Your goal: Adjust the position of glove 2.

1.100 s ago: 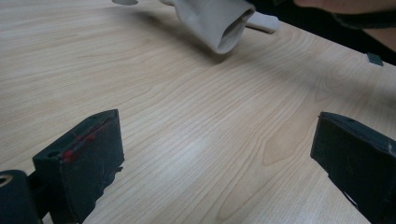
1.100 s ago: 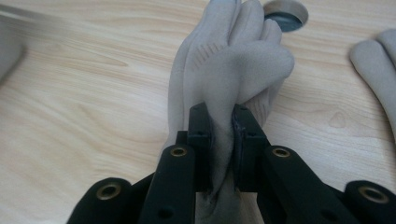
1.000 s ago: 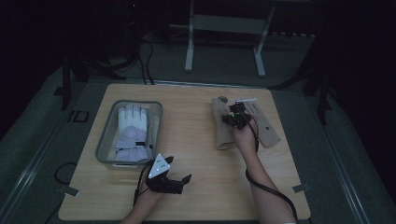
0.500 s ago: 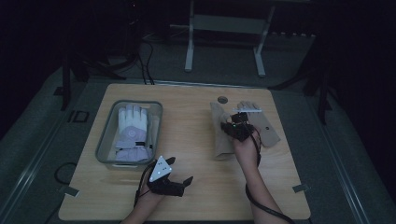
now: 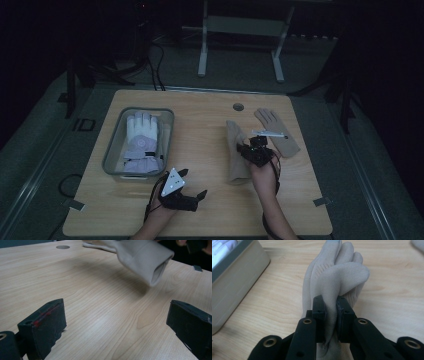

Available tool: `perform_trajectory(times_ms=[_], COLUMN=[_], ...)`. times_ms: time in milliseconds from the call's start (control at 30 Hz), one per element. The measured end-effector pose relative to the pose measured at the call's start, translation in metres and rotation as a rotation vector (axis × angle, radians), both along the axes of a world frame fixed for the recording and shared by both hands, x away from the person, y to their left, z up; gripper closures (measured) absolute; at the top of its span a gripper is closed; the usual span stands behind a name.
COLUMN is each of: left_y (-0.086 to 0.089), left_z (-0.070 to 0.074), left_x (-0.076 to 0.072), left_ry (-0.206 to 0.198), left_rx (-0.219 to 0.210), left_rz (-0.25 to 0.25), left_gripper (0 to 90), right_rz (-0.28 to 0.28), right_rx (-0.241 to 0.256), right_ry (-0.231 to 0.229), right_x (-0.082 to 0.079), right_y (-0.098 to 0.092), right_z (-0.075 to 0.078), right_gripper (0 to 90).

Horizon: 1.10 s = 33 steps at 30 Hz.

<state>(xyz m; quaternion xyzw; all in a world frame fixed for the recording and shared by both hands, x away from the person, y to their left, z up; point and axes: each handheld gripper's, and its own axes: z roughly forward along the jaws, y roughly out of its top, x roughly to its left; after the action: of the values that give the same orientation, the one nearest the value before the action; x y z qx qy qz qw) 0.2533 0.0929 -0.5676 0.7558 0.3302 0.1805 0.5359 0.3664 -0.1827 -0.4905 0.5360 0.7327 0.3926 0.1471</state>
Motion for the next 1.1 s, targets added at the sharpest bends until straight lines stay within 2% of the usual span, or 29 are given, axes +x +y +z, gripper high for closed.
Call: perform_trajectory(times_ms=[167,333,467,600,700,833,933,1033,1100], left_y=[0.000,0.001,0.001,0.001,0.000,0.001,0.001,0.001,0.001], left_z=[0.000,0.000,0.001,0.000,0.001,0.001,0.001,0.000,0.000], left_x=[0.000,0.000,-0.001,0.000,-0.001,-0.001,-0.001,-0.001,0.000], left_ry=[-0.001,-0.001,-0.002,0.001,-0.004,-0.004,-0.006,-0.004,-0.004], left_rx=[0.007,0.005,0.004,0.004,0.005,0.002,0.001,0.000,-0.004], left_rz=[-0.003,-0.004,-0.009,-0.011,-0.013,-0.011,-0.010,-0.012,-0.013], left_gripper=[2.8,2.8,2.8,2.8,2.8,2.8,2.8,2.8,2.8], right_rz=[0.004,0.005,0.014,0.025,0.057,0.066,0.076,0.098,0.111], right_rx=[-0.031,-0.051,-0.071,-0.089,-0.115,-0.116,-0.112,-0.116,-0.098], right_ry=[0.021,0.061,0.090,0.068,0.054,0.043,0.042,0.030,0.030], right_x=[0.000,0.003,0.003,0.001,0.000,-0.002,-0.002,-0.003,-0.003], right_y=[0.011,0.019,0.025,0.030,0.034,0.035,0.035,0.034,0.032], right_z=[-0.019,-0.041,-0.058,-0.061,-0.062,-0.063,-0.063,-0.059,-0.054], right_gripper=[79.6,78.7,74.9,64.2,55.2,45.3,41.3,36.4,32.0])
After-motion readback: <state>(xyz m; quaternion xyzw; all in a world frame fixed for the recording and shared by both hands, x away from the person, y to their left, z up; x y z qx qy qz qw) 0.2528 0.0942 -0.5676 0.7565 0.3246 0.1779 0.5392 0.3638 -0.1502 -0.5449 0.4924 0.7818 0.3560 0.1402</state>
